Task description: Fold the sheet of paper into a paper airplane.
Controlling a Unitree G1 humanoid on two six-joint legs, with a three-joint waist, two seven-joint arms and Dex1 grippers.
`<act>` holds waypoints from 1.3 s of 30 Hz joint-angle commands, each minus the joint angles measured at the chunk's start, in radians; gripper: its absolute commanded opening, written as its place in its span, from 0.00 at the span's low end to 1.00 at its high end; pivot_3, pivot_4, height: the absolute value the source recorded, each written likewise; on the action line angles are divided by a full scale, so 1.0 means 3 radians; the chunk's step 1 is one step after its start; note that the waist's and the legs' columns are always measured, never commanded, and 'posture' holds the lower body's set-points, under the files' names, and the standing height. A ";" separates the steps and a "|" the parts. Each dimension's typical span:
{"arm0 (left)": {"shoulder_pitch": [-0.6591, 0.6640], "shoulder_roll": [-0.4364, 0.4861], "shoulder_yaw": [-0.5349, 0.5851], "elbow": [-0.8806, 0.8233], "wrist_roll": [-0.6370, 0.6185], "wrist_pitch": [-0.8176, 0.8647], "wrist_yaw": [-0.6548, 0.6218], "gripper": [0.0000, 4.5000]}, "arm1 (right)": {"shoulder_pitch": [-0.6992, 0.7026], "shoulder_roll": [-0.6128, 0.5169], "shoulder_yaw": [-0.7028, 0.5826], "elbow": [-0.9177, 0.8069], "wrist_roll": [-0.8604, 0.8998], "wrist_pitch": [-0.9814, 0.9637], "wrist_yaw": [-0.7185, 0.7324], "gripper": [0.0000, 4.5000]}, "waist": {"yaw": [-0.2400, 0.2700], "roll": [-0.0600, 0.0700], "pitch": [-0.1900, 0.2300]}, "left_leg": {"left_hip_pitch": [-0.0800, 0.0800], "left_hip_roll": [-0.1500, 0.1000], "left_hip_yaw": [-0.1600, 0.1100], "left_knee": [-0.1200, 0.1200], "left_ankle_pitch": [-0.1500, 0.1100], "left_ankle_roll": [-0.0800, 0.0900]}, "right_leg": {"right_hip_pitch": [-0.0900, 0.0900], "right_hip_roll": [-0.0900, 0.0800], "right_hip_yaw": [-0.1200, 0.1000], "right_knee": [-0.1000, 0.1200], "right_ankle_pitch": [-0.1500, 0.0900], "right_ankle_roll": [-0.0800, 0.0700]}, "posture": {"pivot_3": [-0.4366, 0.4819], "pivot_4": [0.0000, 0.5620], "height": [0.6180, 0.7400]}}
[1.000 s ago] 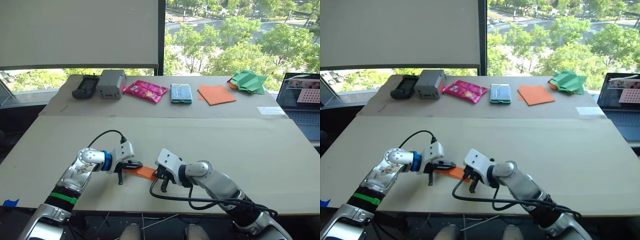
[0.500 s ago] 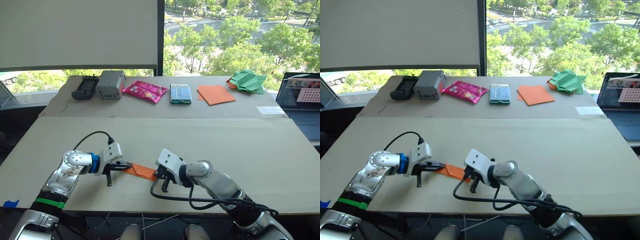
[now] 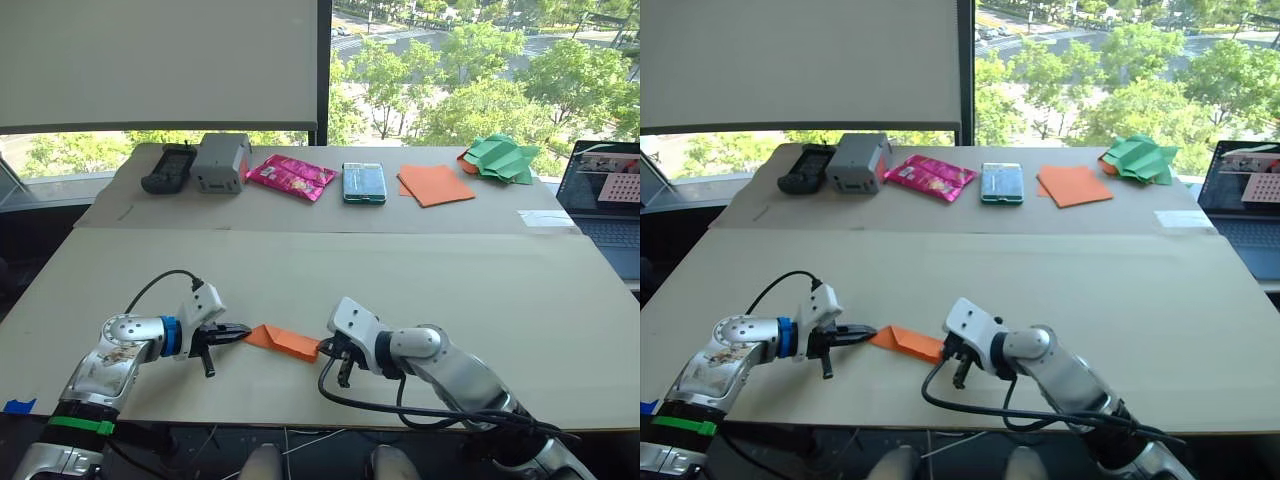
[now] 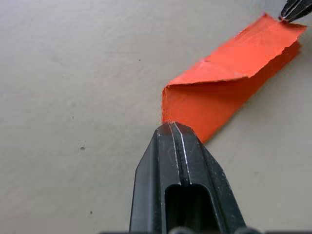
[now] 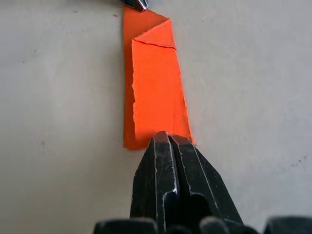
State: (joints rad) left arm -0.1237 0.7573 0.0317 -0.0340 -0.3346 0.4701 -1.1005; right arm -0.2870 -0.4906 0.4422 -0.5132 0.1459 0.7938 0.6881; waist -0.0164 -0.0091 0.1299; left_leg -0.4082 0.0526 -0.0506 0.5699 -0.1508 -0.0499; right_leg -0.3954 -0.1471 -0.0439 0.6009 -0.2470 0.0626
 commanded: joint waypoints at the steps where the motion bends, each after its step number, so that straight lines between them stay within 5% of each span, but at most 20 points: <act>1: 0.0203 0.0089 0.0302 -0.0561 -0.0362 0.0360 0.0064 0.06 | 0.0114 -0.0069 -0.0239 -0.0422 0.0174 -0.0154 0.0063 0.00 | 0.0013 -0.0008 0.0007 | 0.0000 0.0000 0.0000 -0.0001 0.0000 0.0000 | 0.0001 0.0000 0.0000 -0.0001 0.0000 0.0000 | 0.48 0.27 0.69; 3: 0.0366 0.0120 0.0353 -0.0680 -0.0378 0.0412 0.0108 0.19 | 0.0183 -0.0091 -0.0285 -0.0502 0.0249 -0.0126 0.0078 0.06 | 0.0024 -0.0010 0.0008 | 0.0001 0.0001 0.0000 -0.0008 0.0000 0.0000 | 0.0002 0.0000 -0.0003 -0.0009 0.0000 0.0000 | 0.48 0.27 0.69; 14: 0.0721 0.0141 0.0461 -0.0824 -0.0444 0.0413 0.0267 1.00 | 0.0325 -0.0081 -0.0309 -0.0539 0.0671 0.0022 0.0236 0.88 | 0.0035 0.0004 0.0052 | -0.0028 0.0000 -0.0006 -0.0015 -0.0002 -0.0003 | -0.0020 -0.0007 -0.0021 -0.0075 -0.0001 -0.0001 | 0.48 0.27 0.69; 16: 0.0729 0.0151 0.0442 -0.0815 -0.0428 0.0391 0.0274 1.00 | 0.0298 0.0014 -0.0321 -0.0471 0.0840 0.0105 0.0265 0.99 | 0.0033 0.0007 0.0054 | -0.0036 0.0000 -0.0004 -0.0007 -0.0001 -0.0002 | -0.0025 -0.0008 -0.0021 -0.0076 -0.0001 -0.0001 | 0.48 0.27 0.69; 28: 0.0647 0.0149 0.0391 -0.0848 -0.0459 0.0394 0.0326 1.00 | -0.0090 0.0542 -0.0250 0.0230 0.0884 0.0099 -0.0051 0.99 | 0.0079 0.0005 0.0049 | -0.0033 0.0001 0.0000 0.0003 -0.0001 -0.0001 | -0.0026 -0.0004 -0.0018 -0.0058 0.0010 -0.0003 | 0.48 0.27 0.69; 39: 0.0590 0.0126 0.0375 -0.0955 -0.0515 0.0487 0.0424 1.00 | -0.0309 0.0606 -0.0386 0.0600 0.0792 -0.0010 -0.0176 0.99 | 0.0093 0.0000 0.0046 | -0.0022 0.0003 0.0001 0.0005 -0.0001 -0.0001 | -0.0026 -0.0002 -0.0014 -0.0021 0.0010 -0.0003 | 0.48 0.27 0.69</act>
State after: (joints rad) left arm 0.0692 0.7911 0.1385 -0.2822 -0.4747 0.6151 -0.9807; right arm -0.3485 -0.3183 0.3522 -0.3315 0.3910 0.8282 0.6403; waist 0.0116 -0.0092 0.1436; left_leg -0.4147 0.0534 -0.0501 0.5716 -0.1509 -0.0503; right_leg -0.4031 -0.1478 -0.0481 0.5945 -0.2440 0.0618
